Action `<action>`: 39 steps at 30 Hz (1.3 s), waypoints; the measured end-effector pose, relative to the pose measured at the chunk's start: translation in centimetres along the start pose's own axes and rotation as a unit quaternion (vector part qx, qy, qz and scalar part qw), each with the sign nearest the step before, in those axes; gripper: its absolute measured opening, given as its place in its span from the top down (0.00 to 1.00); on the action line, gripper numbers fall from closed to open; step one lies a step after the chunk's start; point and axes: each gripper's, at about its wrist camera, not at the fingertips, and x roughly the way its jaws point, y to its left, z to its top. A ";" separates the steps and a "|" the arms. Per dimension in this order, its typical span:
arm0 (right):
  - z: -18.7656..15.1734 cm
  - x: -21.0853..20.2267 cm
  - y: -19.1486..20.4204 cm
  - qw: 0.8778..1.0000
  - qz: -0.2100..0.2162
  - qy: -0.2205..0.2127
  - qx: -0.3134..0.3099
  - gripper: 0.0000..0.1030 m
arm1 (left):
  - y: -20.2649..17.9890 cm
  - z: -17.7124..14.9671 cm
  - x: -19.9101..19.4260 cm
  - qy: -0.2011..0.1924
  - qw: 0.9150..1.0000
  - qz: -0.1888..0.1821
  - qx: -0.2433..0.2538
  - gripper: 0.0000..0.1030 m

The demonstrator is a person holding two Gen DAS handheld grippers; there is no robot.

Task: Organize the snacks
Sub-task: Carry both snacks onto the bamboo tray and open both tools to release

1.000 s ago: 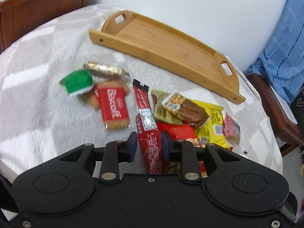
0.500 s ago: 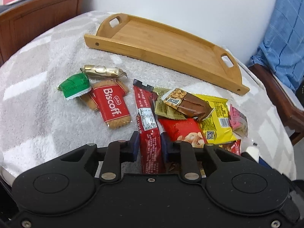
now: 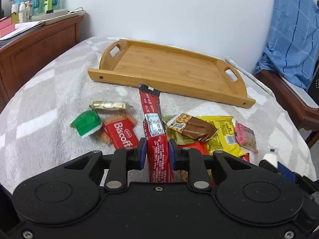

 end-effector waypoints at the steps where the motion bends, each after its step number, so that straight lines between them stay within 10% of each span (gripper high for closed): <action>1: 0.3 -0.2 -0.1 1.000 0.000 -0.003 0.003 0.65 | 0.1 0.2 -0.1 -0.001 1.000 -0.002 0.000 0.79; 26: 9.9 0.7 1.2 0.996 0.075 -0.049 0.006 0.65 | 0.1 7.0 -0.5 -0.003 0.999 -0.047 0.002 0.79; 39: 14.7 7.8 2.0 0.993 0.099 -0.064 0.003 0.64 | -0.4 12.4 3.0 -0.003 0.998 -0.057 0.003 0.79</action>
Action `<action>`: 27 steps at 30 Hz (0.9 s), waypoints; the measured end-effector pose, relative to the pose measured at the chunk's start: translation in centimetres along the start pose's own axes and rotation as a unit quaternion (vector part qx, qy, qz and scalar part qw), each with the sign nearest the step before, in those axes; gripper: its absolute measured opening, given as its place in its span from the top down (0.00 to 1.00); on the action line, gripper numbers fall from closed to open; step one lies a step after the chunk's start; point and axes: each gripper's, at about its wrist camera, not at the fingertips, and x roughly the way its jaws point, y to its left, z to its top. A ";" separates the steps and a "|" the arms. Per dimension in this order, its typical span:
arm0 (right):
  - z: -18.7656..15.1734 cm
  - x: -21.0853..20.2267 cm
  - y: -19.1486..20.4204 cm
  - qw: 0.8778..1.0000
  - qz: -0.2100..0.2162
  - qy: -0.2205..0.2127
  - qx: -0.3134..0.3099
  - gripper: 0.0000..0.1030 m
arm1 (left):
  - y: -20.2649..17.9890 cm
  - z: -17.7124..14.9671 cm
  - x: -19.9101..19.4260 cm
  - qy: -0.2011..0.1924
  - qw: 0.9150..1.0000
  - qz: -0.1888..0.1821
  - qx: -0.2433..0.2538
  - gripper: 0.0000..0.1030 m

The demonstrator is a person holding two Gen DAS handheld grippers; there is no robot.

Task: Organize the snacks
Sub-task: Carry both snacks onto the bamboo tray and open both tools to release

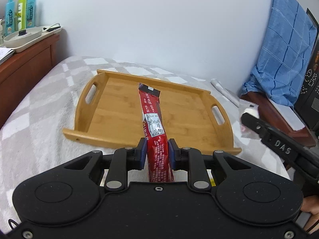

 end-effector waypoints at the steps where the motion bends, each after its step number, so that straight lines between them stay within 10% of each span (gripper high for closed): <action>1: 0.1 0.6 -0.2 1.000 0.004 0.005 0.003 0.64 | -0.1 0.3 0.4 0.000 1.000 0.000 0.002 0.79; 27: -0.6 12.5 -4.1 0.984 0.028 0.174 0.031 0.64 | -2.5 5.6 15.8 0.088 0.996 -0.008 -0.004 0.79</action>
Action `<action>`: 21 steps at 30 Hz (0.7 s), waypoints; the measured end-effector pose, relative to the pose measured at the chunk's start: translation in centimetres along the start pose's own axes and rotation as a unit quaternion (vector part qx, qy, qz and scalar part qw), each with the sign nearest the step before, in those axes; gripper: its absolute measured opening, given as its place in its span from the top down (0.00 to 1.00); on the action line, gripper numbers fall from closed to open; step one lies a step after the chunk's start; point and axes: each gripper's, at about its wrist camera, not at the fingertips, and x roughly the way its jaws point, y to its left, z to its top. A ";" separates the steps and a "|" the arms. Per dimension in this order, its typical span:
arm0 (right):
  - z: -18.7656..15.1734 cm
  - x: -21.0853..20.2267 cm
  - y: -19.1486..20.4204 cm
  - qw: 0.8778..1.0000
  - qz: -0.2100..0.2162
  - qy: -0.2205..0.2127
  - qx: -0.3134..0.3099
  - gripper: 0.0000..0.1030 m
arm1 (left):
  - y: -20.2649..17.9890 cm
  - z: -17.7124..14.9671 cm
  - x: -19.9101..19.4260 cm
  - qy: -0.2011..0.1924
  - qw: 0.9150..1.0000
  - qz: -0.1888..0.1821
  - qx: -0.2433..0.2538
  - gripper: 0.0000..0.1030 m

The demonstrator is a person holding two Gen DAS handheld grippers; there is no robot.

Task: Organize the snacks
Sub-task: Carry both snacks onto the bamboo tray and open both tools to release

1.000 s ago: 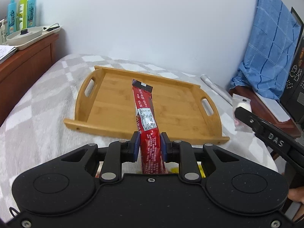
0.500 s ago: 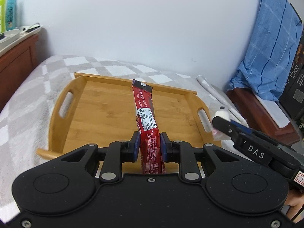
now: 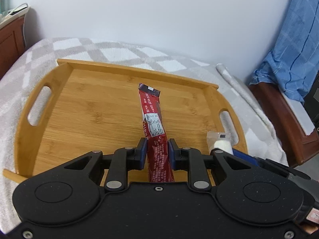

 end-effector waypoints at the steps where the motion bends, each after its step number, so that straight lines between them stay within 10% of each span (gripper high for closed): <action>1: 0.0 0.2 -0.1 1.000 0.001 0.004 0.000 0.64 | -0.1 0.0 0.4 0.002 1.000 0.000 0.001 0.79; 21: 0.3 0.6 -1.2 0.999 -0.010 0.032 0.026 0.68 | -1.9 -0.2 4.3 0.033 0.999 -0.020 0.001 0.79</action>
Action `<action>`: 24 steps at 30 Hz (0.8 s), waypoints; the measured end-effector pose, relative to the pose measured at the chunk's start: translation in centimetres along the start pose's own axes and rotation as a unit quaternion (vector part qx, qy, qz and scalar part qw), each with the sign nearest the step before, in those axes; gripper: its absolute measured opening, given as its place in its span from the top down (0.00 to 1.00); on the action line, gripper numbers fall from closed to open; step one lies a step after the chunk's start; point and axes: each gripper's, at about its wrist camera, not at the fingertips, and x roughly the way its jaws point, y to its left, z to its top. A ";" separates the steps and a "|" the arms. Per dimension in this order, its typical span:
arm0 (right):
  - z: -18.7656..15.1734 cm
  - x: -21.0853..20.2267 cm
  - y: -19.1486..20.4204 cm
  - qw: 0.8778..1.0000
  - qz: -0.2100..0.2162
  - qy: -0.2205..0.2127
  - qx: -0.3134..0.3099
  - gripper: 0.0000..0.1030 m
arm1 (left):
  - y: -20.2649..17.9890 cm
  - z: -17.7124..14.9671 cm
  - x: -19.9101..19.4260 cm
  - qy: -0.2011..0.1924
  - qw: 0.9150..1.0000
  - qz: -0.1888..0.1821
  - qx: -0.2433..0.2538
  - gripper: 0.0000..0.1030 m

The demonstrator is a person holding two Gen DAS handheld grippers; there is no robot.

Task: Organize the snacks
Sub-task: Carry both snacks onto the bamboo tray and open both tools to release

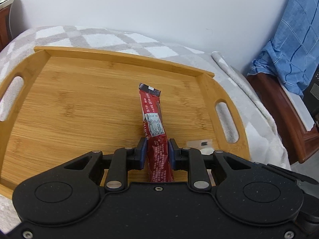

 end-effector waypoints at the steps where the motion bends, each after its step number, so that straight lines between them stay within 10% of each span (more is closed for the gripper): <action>1: 0.0 0.0 0.0 1.000 0.001 0.000 0.002 0.68 | -0.2 0.0 0.0 0.002 1.000 0.000 0.001 0.79; 7: 0.0 -0.5 0.1 1.000 0.008 -0.010 0.002 0.68 | -0.4 0.0 -0.2 0.000 1.000 0.007 0.003 0.78; 14: -0.1 -1.8 0.4 0.999 0.013 -0.033 0.001 0.63 | -0.4 -0.2 -2.5 -0.020 0.999 0.026 0.023 0.54; 24: -2.7 -5.5 1.4 0.997 0.010 -0.070 -0.018 0.31 | 0.2 -2.7 -8.8 -0.063 0.996 0.043 0.054 0.24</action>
